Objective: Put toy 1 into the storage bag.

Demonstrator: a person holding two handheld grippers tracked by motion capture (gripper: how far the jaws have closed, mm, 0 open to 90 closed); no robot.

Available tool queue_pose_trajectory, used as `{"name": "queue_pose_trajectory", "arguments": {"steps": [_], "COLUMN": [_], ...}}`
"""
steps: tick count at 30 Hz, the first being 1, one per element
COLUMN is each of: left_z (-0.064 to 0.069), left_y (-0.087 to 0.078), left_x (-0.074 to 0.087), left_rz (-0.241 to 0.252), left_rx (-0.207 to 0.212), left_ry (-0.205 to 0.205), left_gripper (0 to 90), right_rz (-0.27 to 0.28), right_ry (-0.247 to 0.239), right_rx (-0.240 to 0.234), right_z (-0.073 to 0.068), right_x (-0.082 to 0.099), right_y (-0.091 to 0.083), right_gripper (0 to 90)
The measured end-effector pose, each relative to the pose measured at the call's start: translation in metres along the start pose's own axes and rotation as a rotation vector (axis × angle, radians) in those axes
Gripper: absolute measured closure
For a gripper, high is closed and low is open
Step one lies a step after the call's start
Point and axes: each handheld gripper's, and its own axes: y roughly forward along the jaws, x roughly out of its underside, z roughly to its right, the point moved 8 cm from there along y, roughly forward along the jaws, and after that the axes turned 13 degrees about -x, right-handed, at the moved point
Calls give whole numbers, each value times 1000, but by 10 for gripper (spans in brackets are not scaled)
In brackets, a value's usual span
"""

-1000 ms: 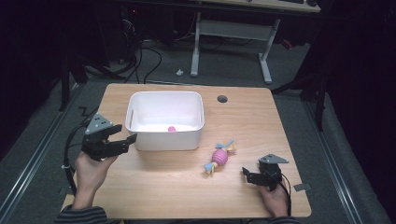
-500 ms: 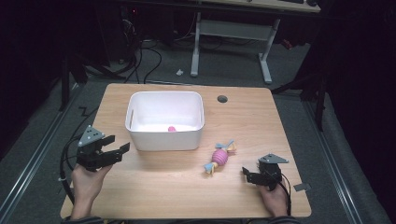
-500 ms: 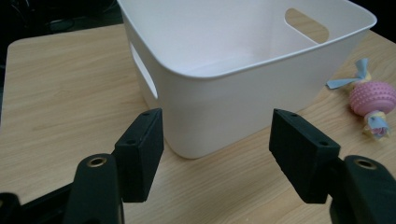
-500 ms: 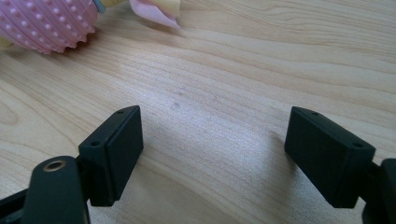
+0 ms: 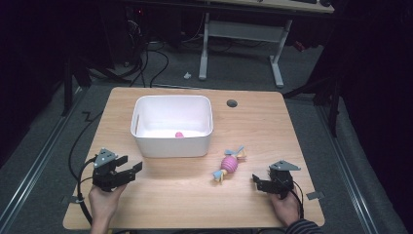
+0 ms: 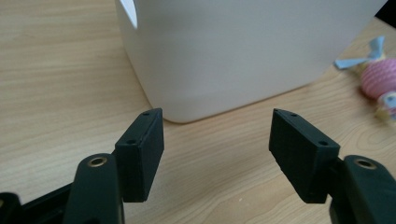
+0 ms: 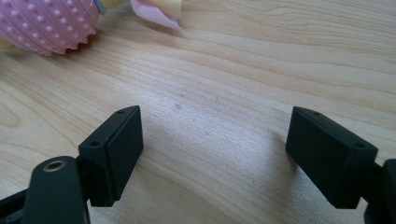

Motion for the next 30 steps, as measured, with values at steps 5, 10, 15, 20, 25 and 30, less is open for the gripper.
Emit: {"name": "queue_pose_trajectory", "arguments": {"steps": [5,10,15,20,25,30], "left_z": [5,5,4,6,8,15], "left_y": [16,32,43,51,56,59], "left_x": [16,33,40,42,43,45], "left_rz": [-21,-42,-43,-49,-97,-113], "left_rx": [-11,-50,-95,-126,-108,-162], "left_ry": [-4,-9,-17,-1,-30,72], "left_gripper": [348,334,325,312,296,245], "right_rz": [-3,-3,-3,-3,-2,0], "right_ry": [-13,-9,-13,-7,-11,0], "right_rx": [-10,-8,-4,-2,-2,0], "right_z": [0,-1,0,-1,0,-1], "right_x": [-1,-1,-1,-1,-1,-1], "right_y": [1,1,1,1,1,1], "right_gripper": [188,188,188,189,191,197]}}
